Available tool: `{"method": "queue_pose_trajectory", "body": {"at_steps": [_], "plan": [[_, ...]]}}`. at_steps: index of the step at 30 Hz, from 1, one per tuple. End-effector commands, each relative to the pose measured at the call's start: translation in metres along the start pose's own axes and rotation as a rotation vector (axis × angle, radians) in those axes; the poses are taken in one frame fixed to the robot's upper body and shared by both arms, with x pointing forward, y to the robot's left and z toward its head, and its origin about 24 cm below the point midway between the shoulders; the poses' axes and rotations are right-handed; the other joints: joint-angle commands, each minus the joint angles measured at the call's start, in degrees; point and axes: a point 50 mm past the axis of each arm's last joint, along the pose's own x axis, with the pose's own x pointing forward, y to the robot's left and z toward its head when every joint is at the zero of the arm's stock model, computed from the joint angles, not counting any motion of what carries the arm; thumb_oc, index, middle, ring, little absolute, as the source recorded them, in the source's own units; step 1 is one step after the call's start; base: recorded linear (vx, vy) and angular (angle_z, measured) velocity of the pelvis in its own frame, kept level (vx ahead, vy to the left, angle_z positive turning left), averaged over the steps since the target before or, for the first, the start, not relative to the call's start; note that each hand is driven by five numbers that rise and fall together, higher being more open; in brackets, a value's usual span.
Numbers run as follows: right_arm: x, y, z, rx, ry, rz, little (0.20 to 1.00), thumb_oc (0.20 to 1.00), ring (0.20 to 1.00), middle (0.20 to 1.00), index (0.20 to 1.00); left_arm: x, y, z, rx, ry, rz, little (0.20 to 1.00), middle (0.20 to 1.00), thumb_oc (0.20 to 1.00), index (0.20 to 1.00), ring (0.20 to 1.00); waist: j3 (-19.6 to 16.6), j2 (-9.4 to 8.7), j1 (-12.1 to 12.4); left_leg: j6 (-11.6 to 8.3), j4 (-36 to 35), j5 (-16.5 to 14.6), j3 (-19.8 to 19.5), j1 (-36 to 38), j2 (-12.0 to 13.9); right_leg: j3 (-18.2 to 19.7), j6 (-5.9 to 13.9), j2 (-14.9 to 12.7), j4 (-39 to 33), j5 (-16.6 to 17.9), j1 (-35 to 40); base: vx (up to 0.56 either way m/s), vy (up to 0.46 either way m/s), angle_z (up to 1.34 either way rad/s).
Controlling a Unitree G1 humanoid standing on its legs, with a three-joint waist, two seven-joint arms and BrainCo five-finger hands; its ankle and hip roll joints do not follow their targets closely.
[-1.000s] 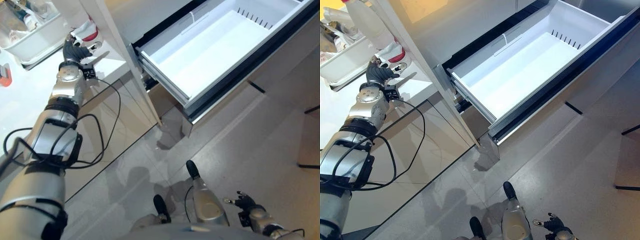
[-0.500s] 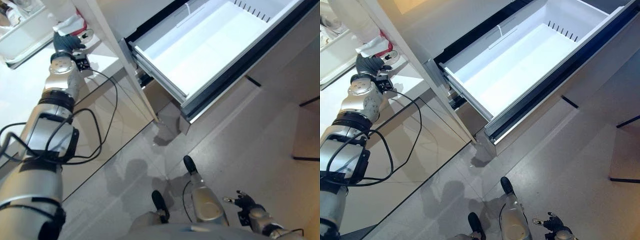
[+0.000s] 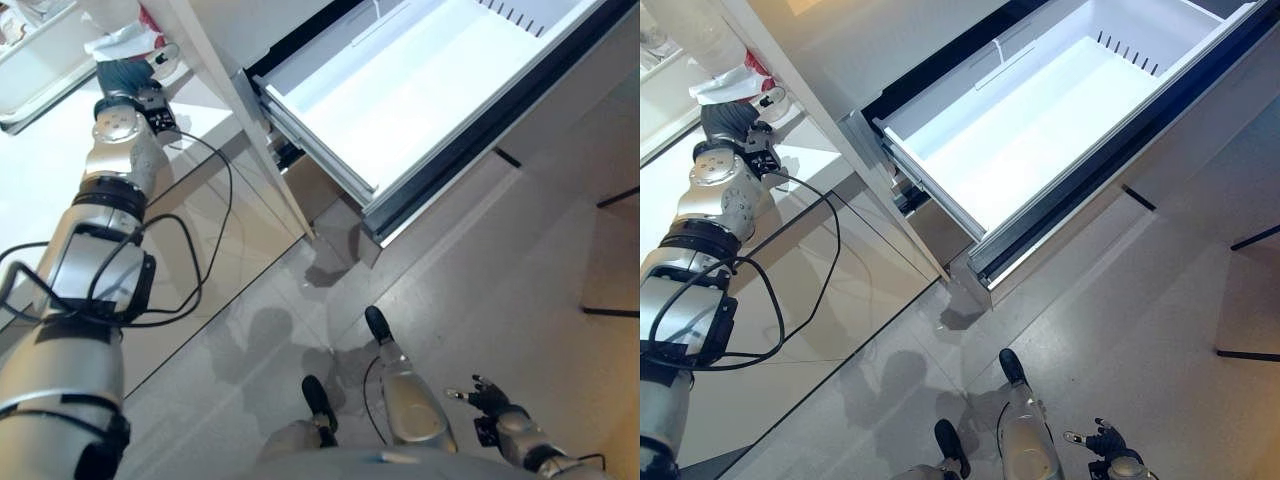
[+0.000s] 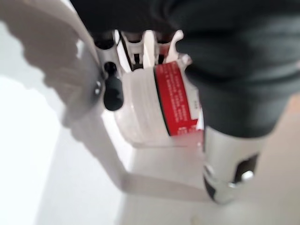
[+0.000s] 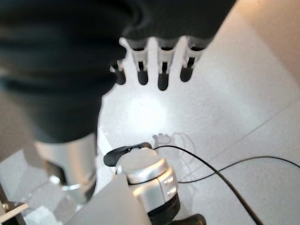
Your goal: Take the drinks into the refrigerator
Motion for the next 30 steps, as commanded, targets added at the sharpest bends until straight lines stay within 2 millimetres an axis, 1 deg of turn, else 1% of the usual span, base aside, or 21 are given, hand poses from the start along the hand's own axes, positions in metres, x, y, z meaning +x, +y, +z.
{"method": "queue_pose_trajectory", "body": {"at_steps": [1,6,7,9,10,11,12,18,24,26,27,28,30], "plan": [[0.001,-0.013,0.009,0.015,-0.035,-0.044,1.0,1.0,1.0,1.0,1.0,0.003,-0.042,0.038,-0.053,-0.092,-0.123,1.0,1.0,1.0,1.0,1.0,2.0,-0.14,-1.6,0.32,1.8,1.3,-2.9,-1.9,-0.3,-1.5,3.6,-1.1,3.6,-8.6,3.6,0.0,0.0,0.0],[0.001,-0.013,0.005,0.015,-0.023,-0.048,1.0,1.0,1.0,1.0,1.0,0.002,-0.044,0.038,-0.041,-0.097,-0.134,1.0,1.0,1.0,1.0,1.0,2.1,-0.26,-1.4,0.19,1.4,1.5,-3.1,-1.7,-0.1,-1.8,3.45,-1.0,3.3,-8.5,3.9,0.0,0.0,0.0],[0.001,-0.013,0.004,0.015,-0.019,-0.047,1.0,1.0,1.0,1.0,1.0,0.001,-0.048,0.04,-0.044,-0.102,-0.141,1.0,1.0,1.0,1.0,1.0,2.0,-0.26,-1.5,0.18,1.4,1.5,-3.2,-1.7,-0.1,-1.9,3.45,-1.0,3.3,-8.5,4.0,0.0,0.0,0.0],[0.0,-0.013,0.003,0.015,-0.015,-0.047,1.0,1.0,1.0,1.0,1.0,0.001,-0.049,0.038,-0.033,-0.099,-0.15,1.0,1.0,1.0,1.0,1.0,2.0,-0.34,-1.5,0.15,1.3,1.6,-3.1,-1.6,-0.1,-2.0,3.44,-1.0,3.1,-8.5,4.1,0.0,0.0,0.0],[0.0,-0.014,0.003,0.016,-0.015,-0.049,1.0,1.0,1.0,1.0,1.0,0.0,-0.051,0.038,-0.041,-0.099,-0.156,0.57,0.57,0.57,0.57,0.57,2.0,-0.39,-1.5,0.15,1.2,1.6,-3.1,-1.5,-0.1,-2.0,3.45,-1.0,3.1,-8.5,4.2,0.0,0.0,0.0],[0.001,-0.014,0.003,0.017,-0.014,-0.05,1.0,1.0,1.0,1.0,1.0,0.0,-0.052,0.038,-0.037,-0.102,-0.16,0.401,0.401,0.401,0.401,0.401,2.0,-0.48,-1.5,0.11,1.2,1.7,-3.0,-1.5,-0.1,-2.0,3.45,-0.9,3.1,-8.4,4.2,0.0,0.0,0.0],[0.0,-0.014,0.003,0.018,-0.015,-0.049,1.0,1.0,1.0,1.0,1.0,0.0,-0.054,0.039,-0.043,-0.103,-0.166,0.2,0.2,0.2,0.2,0.2,2.0,-0.52,-1.6,0.1,1.2,1.7,-3.0,-1.5,-0.1,-1.9,3.45,-0.9,3.1,-8.4,4.1,0.0,0.0,0.0],[0.001,-0.013,0.006,0.022,-0.024,-0.048,1.0,1.0,1.0,1.0,1.0,-0.002,-0.058,0.036,-0.057,-0.097,-0.168,0.2,0.2,0.2,0.2,0.2,2.1,-1.02,-1.9,0.01,1.2,1.8,-2.4,-1.8,0.1,-1.5,3.38,-0.5,3.1,-8.1,3.5,-0.01,-0.003,0.0],[0.001,-0.015,0.008,0.016,-0.028,-0.052,1.0,1.0,1.0,1.0,1.0,-0.004,-0.063,0.029,-0.055,-0.083,-0.181,0.2,0.2,0.2,0.2,0.2,2.1,-1.26,-2.1,-0.18,1.4,2.1,-2.2,-2.4,0.4,-1.3,3.28,-0.3,2.9,-7.9,3.0,-0.03,-0.024,0.0],[0.002,-0.016,0.009,0.012,-0.03,-0.055,1.0,1.0,1.0,1.0,1.0,-0.005,-0.067,0.028,-0.053,-0.083,-0.194,0.2,0.2,0.2,0.2,0.2,2.1,-1.31,-2.2,-0.25,1.3,2.3,-2.2,-2.5,0.4,-1.3,3.23,-0.2,2.9,-7.8,3.1,-0.04,-0.032,0.0],[0.002,-0.015,0.009,0.009,-0.028,-0.054,1.0,1.0,1.0,1.0,1.0,-0.007,-0.073,0.027,-0.051,-0.084,-0.214,0.2,0.2,0.2,0.2,0.2,2.1,-1.34,-2.3,-0.32,1.3,2.4,-2.3,-2.5,0.5,-1.7,3.14,-0.2,2.8,-7.7,3.1,-0.04,-0.026,0.0],[0.002,-0.015,0.009,0.009,-0.028,-0.054,1.0,1.0,1.0,1.0,1.0,-0.007,-0.073,0.027,-0.051,-0.084,-0.214,0.2,0.2,0.2,0.2,0.2,2.1,-1.33,-2.3,-0.32,1.3,2.4,-2.3,-2.5,0.5,-1.7,3.14,-0.2,2.8,-7.7,3.1,-0.03,-0.029,0.01],[0.002,-0.016,0.008,0.001,-0.024,-0.054,1.0,1.0,1.0,1.0,1.0,-0.01,-0.08,0.023,-0.053,-0.077,-0.238,0.2,0.2,0.2,0.2,0.2,2.0,-1.27,-2.3,-0.37,1.3,2.6,-2.6,-2.6,0.4,-1.9,2.98,-0.3,2.7,-7.7,3.2,-0.02,-0.017,0.01]]}}
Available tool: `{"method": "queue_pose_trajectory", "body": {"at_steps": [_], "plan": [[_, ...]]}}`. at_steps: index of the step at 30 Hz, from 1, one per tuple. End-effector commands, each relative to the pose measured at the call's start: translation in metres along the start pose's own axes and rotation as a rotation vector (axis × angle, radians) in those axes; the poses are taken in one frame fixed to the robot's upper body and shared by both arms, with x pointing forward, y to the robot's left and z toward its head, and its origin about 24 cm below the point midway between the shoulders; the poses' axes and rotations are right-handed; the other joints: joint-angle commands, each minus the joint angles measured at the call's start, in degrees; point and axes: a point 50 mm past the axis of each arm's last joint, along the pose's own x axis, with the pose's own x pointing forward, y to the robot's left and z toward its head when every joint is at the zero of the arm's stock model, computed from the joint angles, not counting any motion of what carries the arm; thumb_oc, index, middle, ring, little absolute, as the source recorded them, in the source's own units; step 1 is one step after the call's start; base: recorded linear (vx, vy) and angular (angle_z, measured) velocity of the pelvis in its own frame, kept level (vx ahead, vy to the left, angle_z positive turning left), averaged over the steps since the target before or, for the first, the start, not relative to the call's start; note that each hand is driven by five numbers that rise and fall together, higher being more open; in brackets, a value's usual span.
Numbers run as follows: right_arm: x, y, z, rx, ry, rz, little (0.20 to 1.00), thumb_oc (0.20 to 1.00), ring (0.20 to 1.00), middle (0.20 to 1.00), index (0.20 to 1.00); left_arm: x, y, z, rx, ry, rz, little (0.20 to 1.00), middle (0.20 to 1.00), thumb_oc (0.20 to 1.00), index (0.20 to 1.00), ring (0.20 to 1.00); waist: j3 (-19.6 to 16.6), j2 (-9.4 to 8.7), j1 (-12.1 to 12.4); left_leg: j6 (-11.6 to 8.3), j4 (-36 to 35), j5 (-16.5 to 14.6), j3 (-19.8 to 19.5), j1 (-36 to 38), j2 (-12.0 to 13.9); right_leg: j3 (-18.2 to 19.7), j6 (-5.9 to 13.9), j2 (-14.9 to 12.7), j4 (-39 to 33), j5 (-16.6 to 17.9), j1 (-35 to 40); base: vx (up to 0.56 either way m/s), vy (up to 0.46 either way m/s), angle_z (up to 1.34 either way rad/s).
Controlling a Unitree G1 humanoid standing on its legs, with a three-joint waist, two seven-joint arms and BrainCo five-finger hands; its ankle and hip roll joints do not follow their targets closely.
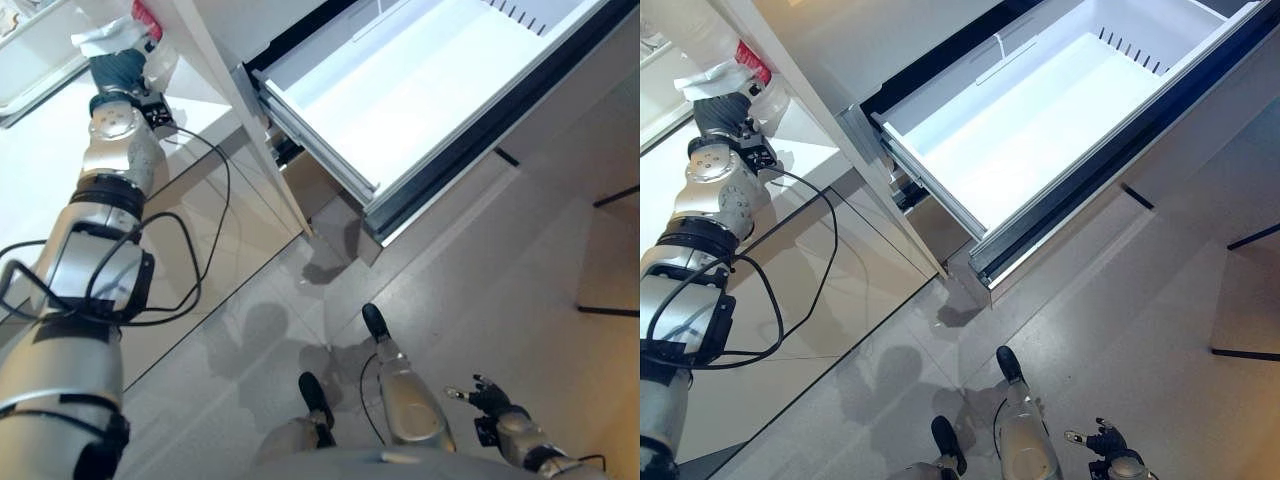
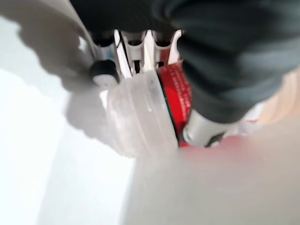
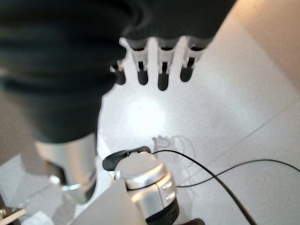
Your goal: Take the drinks into the refrigerator
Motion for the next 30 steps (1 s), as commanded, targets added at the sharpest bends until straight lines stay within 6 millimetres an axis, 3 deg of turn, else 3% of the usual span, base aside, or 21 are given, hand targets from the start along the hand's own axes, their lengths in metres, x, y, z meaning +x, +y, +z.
{"method": "queue_pose_trajectory", "body": {"at_steps": [1,11,19,21,30], "plan": [[0.002,-0.016,0.007,-0.013,-0.019,-0.045,1.0,1.0,1.0,1.0,1.0,-0.011,-0.077,0.016,-0.027,-0.049,-0.261,0.2,0.2,0.2,0.2,0.2,1.3,-0.38,-2.4,-0.43,1.2,2.7,-2.9,-2.7,0.5,-2.1,2.9,-0.3,2.7,-7.8,3.2,-0.03,-0.033,0.01],[0.002,-0.015,0.007,-0.022,-0.02,-0.035,1.0,1.0,1.0,1.0,1.0,-0.035,-0.099,-0.024,-0.021,0.001,-0.356,0.2,0.2,0.2,0.2,0.2,0.4,-0.68,-1.3,-0.51,0.9,3.8,-5.8,-2.8,0.2,-4.4,2.01,-0.3,2.1,-7.6,5.2,-0.05,-0.052,0.06],[0.001,-0.009,-0.002,-0.023,0.019,-0.021,1.0,1.0,1.0,1.0,1.0,-0.07,-0.129,-0.053,-0.055,0.018,-0.48,0.2,0.2,0.2,0.2,0.2,-0.1,-0.7,0.5,-0.52,1.0,4.1,-7.8,-2.1,0.2,-6.6,1.46,-0.1,2.0,-8.3,7.4,-0.04,-0.043,0.17],[0.0,-0.005,-0.006,-0.023,0.037,-0.011,1.0,1.0,1.0,1.0,1.0,-0.089,-0.139,-0.062,-0.072,0.012,-0.553,0.2,0.2,0.2,0.2,0.2,-0.9,-0.47,1.4,-0.5,1.0,4.1,-8.5,-1.3,0.4,-7.5,1.25,0.0,2.3,-9.0,8.6,0.0,-0.042,0.12],[-0.002,0.01,-0.015,-0.016,0.068,0.032,1.0,1.0,1.0,1.0,1.0,-0.137,-0.127,-0.095,-0.157,0.051,-0.655,0.2,0.2,0.2,0.2,0.2,-3.6,-0.4,3.8,-0.53,1.4,3.5,-9.7,0.9,0.6,-9.0,0.83,0.3,2.1,-10.1,12.1,0.01,-0.009,0.09]]}}
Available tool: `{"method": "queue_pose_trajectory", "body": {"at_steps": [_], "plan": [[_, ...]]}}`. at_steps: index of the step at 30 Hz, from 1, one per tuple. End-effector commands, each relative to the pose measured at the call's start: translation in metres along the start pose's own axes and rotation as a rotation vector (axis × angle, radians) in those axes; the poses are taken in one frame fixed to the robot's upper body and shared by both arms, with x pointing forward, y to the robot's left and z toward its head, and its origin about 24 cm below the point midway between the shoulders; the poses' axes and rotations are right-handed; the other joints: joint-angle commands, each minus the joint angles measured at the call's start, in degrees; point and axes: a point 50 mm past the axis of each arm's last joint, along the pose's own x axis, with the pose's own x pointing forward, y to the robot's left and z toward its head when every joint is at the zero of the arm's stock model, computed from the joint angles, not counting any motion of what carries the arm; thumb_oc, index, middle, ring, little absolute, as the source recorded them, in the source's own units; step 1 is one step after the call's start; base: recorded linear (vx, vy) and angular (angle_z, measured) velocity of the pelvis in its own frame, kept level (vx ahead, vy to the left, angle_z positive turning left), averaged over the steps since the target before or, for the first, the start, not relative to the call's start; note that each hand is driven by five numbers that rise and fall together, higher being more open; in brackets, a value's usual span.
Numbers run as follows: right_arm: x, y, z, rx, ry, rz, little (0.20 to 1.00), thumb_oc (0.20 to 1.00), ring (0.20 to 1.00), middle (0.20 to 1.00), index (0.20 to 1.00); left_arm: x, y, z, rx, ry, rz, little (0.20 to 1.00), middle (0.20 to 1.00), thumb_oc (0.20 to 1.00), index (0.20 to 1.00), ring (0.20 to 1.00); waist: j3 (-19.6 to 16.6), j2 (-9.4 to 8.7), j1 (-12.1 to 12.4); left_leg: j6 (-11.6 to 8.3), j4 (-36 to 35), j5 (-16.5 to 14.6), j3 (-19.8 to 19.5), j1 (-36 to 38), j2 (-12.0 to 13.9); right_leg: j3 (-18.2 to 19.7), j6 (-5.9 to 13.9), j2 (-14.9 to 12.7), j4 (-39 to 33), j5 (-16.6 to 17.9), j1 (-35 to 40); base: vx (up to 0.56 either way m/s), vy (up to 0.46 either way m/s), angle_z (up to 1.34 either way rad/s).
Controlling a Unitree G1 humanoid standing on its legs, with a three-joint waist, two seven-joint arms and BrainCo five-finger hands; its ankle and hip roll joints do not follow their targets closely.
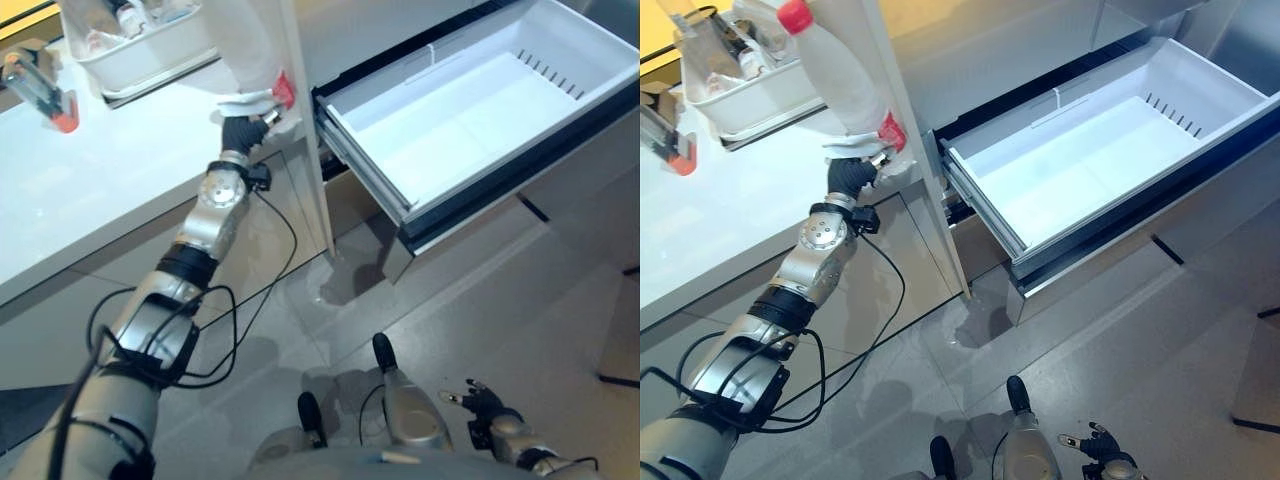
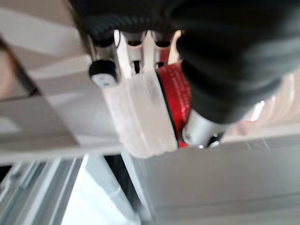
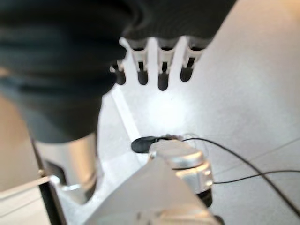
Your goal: Take the drinks into the refrigerator
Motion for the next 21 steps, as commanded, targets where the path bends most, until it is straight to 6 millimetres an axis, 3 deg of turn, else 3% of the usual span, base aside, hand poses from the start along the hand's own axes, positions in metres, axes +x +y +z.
{"method": "queue_pose_trajectory", "body": {"at_steps": [1,11,21], "plan": [[-0.001,-0.005,-0.012,-0.02,0.048,-0.012,1.0,1.0,1.0,1.0,1.0,-0.022,-0.033,-0.029,-0.099,0.071,-0.119,0.2,0.2,0.2,0.2,0.2,-2.4,0.44,-0.4,-1.0,1.6,2.6,-4.1,-5.9,-0.1,-3.2,0.74,1.8,2.1,-8.6,2.6,0.0,0.0,0.0],[-0.003,0.002,-0.021,-0.032,0.082,0.024,1.0,1.0,1.0,1.0,1.0,-0.084,-0.015,-0.064,-0.077,0.191,-0.179,0.2,0.2,0.2,0.2,0.2,-6.5,-0.93,2.1,-0.69,3.5,0.4,-4.6,-3.7,0.1,-4.0,0.58,1.7,2.0,-9.9,6.4,0.05,0.006,0.01],[-0.004,0.012,-0.024,-0.046,0.09,0.065,1.0,1.0,1.0,1.0,1.0,-0.112,-0.01,-0.076,-0.109,0.246,-0.165,0.2,0.2,0.2,0.2,0.2,-9.2,-2.18,3.6,-0.06,3.9,-0.9,-5.1,-2.5,-0.1,-4.4,0.8,1.3,2.6,-10.6,7.7,0.04,0.01,0.03]]}}
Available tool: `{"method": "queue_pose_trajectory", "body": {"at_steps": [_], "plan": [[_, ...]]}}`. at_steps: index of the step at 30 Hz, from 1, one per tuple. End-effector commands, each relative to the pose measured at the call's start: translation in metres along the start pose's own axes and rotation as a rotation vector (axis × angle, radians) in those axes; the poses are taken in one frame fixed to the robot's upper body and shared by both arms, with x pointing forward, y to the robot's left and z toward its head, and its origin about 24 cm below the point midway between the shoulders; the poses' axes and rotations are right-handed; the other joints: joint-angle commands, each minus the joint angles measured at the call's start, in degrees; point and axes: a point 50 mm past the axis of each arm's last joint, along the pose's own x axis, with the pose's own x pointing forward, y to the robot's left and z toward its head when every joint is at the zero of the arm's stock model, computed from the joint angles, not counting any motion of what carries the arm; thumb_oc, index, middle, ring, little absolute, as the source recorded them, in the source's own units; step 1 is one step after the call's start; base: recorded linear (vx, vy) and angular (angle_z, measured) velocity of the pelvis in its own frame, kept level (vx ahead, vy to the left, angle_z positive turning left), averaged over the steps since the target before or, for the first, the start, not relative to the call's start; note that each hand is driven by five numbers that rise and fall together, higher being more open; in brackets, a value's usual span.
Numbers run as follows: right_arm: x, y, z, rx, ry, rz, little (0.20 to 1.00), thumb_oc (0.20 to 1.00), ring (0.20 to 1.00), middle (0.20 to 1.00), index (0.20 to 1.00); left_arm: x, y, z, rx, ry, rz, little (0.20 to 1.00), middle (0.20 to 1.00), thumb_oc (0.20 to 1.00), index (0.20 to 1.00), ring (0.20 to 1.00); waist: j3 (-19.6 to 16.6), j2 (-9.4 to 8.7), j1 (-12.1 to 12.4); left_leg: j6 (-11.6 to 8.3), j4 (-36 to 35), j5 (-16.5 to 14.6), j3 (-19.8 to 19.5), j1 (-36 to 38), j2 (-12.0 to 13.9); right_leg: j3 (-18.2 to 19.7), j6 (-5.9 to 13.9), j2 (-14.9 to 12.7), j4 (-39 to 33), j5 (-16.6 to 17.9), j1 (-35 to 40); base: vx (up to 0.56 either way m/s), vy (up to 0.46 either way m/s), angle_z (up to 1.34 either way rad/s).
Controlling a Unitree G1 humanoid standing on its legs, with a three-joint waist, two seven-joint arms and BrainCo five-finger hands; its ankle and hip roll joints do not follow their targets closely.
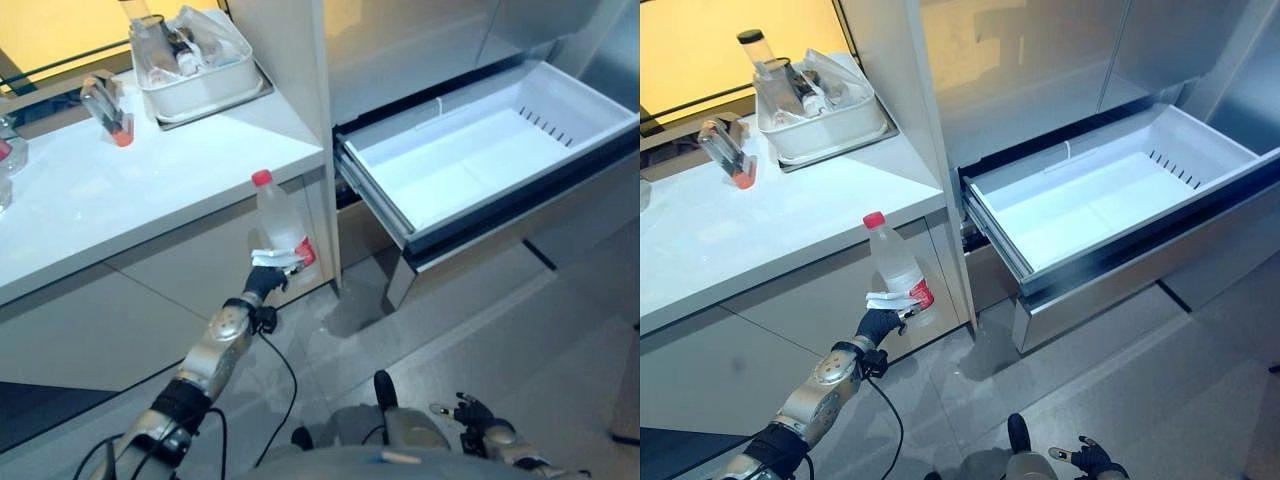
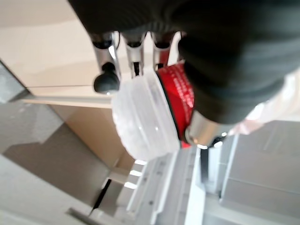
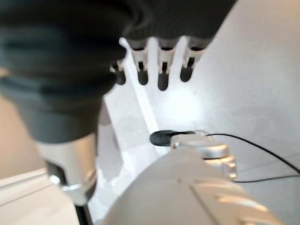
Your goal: Take the drinks into the refrigerator
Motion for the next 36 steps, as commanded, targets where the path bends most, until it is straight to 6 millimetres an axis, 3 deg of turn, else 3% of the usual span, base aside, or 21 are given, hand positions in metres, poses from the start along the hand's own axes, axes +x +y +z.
{"method": "queue_pose_trajectory", "body": {"at_steps": [1,7,9,10,12,13,16,19,21,22,26,30,36], "plan": [[-0.001,-0.001,-0.01,-0.026,0.041,0.001,1.0,1.0,1.0,1.0,1.0,0.005,-0.004,0.058,0.022,-0.288,-0.039,0.2,0.2,0.2,0.2,0.2,-3.9,-0.98,-0.2,0.53,3.9,-0.8,-3.9,-5.7,-1.5,-3.2,1.79,0.1,3.0,-9.7,4.1,0.0,0.0,0.0],[-0.001,-0.005,-0.006,0.032,0.012,-0.017,1.0,1.0,1.0,1.0,1.0,-0.002,-0.002,0.045,0.014,-0.247,-0.027,0.2,0.2,0.2,0.2,0.2,-4.8,-1.09,0.0,0.83,4.0,-1.2,-4.0,-5.4,-1.6,-3.0,1.97,-0.2,3.1,-9.9,4.3,0.01,0.008,0.0],[-0.002,-0.017,0.017,0.068,-0.109,-0.043,1.0,1.0,1.0,1.0,1.0,-0.011,0.004,0.04,0.029,-0.235,-0.019,0.2,0.2,0.2,0.2,0.2,-5.0,-1.12,0.0,0.94,3.9,-1.3,-4.1,-5.3,-1.7,-2.9,2.11,-0.3,3.3,-10.0,4.5,0.02,0.015,0.0],[-0.002,-0.017,0.016,0.067,-0.108,-0.043,1.0,1.0,1.0,1.0,1.0,-0.012,0.004,0.04,0.028,-0.234,-0.019,0.2,0.2,0.2,0.2,0.2,-5.1,-1.11,0.0,0.94,3.9,-1.3,-4.1,-5.3,-1.7,-2.9,2.11,-0.3,3.3,-10.0,4.5,0.0,0.0,0.0],[-0.017,-0.043,0.054,0.033,-0.344,-0.083,1.0,1.0,1.0,1.0,1.0,-0.021,0.015,0.027,0.022,-0.192,0.023,0.2,0.2,0.2,0.2,0.2,-5.3,-1.19,-0.5,0.88,3.6,-1.1,-3.9,-5.3,-1.7,-2.6,2.42,-0.5,3.7,-10.0,4.1,0.0,0.0,0.0],[-0.017,-0.043,0.053,0.033,-0.341,-0.084,1.0,1.0,1.0,1.0,1.0,-0.021,0.015,0.027,0.021,-0.191,0.023,0.2,0.2,0.2,0.2,0.2,-5.4,-1.13,-0.5,0.88,3.6,-1.1,-3.9,-5.2,-1.7,-2.6,2.42,-0.4,3.7,-10.0,4.1,0.0,0.0,0.0],[-0.043,-0.066,0.076,0.022,-0.539,-0.133,1.0,1.0,1.0,1.0,1.0,-0.033,0.025,0.009,0.011,-0.136,0.075,0.2,0.2,0.2,0.2,0.2,-5.8,-0.9,-1.5,0.95,3.1,-1.1,-3.3,-4.9,-1.6,-2.3,2.64,-0.4,3.6,-10.0,4.0,0.0,0.0,0.0],[-0.068,-0.083,0.091,0.122,-0.699,-0.2,1.0,1.0,1.0,1.0,1.0,-0.041,0.027,-0.003,-0.007,-0.103,0.11,0.2,0.2,0.2,0.2,0.2,-6.2,-0.46,-2.2,1.18,3.1,-1.5,-2.9,-4.5,-1.6,-1.9,2.67,-0.3,3.8,-10.2,3.9,0.0,0.0,0.0],[-0.076,-0.087,0.099,0.156,-0.757,-0.218,1.0,1.0,1.0,1.0,1.0,-0.042,0.027,-0.004,-0.007,-0.101,0.118,0.2,0.2,0.2,0.2,0.2,-6.2,-0.31,-2.4,1.25,3.1,-1.6,-2.8,-4.4,-1.5,-1.7,2.63,-0.2,3.9,-10.3,3.9,0.0,0.0,0.0],[-0.095,-0.098,0.116,0.239,-0.89,-0.29,1.0,1.0,1.0,1.0,1.0,-0.044,0.028,-0.002,0.005,-0.115,0.138,0.2,0.2,0.2,0.2,0.2,-6.5,-0.14,-2.8,1.34,3.1,-1.3,-2.6,-4.7,-1.6,-1.4,2.49,-0.2,4.1,-10.0,3.4,0.0,0.0,0.0],[-0.125,-0.113,0.145,0.33,-1.095,-0.411,1.0,1.0,1.0,1.0,1.0,-0.043,0.026,0.005,0.003,-0.153,0.144,0.2,0.2,0.2,0.2,0.2,-7.2,0.2,-2.9,1.47,3.1,-1.7,-2.5,-4.3,-1.4,-1.2,2.35,-0.2,4.1,-10.2,3.7,0.0,0.0,0.0],[-0.164,-0.119,0.177,0.299,-1.314,-0.474,1.0,1.0,1.0,1.0,1.0,-0.04,0.025,0.011,0.01,-0.18,0.158,0.2,0.2,0.2,0.2,0.2,-7.8,0.21,-2.7,1.52,3.0,-2.0,-2.5,-3.7,-1.4,-1.3,2.23,-0.2,4.0,-10.5,4.2,0.01,0.004,-0.01],[-0.222,-0.108,0.214,0.18,-1.625,-0.439,1.0,1.0,1.0,1.0,1.0,-0.037,0.019,0.012,-0.002,-0.187,0.158,0.2,0.2,0.2,0.2,0.2,-8.3,-0.15,-2.0,1.63,3.4,-2.4,-2.5,-3.4,-1.4,-1.4,2.05,-0.3,4.9,-11.0,4.5,0.0,0.0,0.0]]}}
